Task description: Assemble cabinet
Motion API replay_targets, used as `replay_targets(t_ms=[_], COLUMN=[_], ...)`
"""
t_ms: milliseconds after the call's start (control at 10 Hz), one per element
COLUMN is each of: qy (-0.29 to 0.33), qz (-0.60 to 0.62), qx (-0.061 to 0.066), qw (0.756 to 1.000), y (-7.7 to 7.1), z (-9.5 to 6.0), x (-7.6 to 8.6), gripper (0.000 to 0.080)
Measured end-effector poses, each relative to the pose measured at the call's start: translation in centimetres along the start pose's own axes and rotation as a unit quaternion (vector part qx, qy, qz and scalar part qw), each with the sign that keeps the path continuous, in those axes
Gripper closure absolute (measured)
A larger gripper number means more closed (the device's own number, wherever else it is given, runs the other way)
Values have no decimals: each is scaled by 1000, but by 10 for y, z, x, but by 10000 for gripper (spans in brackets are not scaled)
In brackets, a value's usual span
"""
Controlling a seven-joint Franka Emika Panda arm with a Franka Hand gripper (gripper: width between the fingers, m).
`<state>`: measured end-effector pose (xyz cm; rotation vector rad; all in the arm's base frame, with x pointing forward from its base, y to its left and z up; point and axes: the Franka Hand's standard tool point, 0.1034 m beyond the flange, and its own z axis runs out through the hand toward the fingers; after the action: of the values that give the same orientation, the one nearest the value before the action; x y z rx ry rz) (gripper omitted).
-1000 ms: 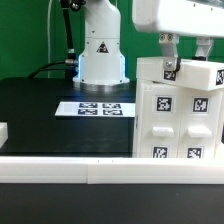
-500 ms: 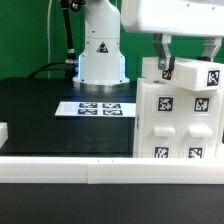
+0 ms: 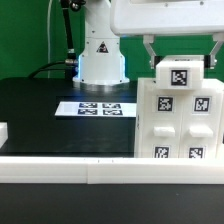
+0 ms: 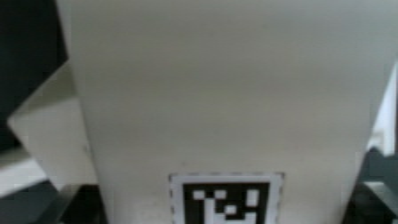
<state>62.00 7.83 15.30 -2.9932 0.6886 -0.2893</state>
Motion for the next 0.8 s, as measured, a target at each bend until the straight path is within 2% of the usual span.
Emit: replay_targets(t_ms=[300,600,800], qy=[3,-1,-6], qz=[136,252,346], qx=[2,4,5], qw=[991,968,938], y=[-2,-2,-2], z=[1,1,2], x=[-2,-3,-3], gripper=[239,238,238])
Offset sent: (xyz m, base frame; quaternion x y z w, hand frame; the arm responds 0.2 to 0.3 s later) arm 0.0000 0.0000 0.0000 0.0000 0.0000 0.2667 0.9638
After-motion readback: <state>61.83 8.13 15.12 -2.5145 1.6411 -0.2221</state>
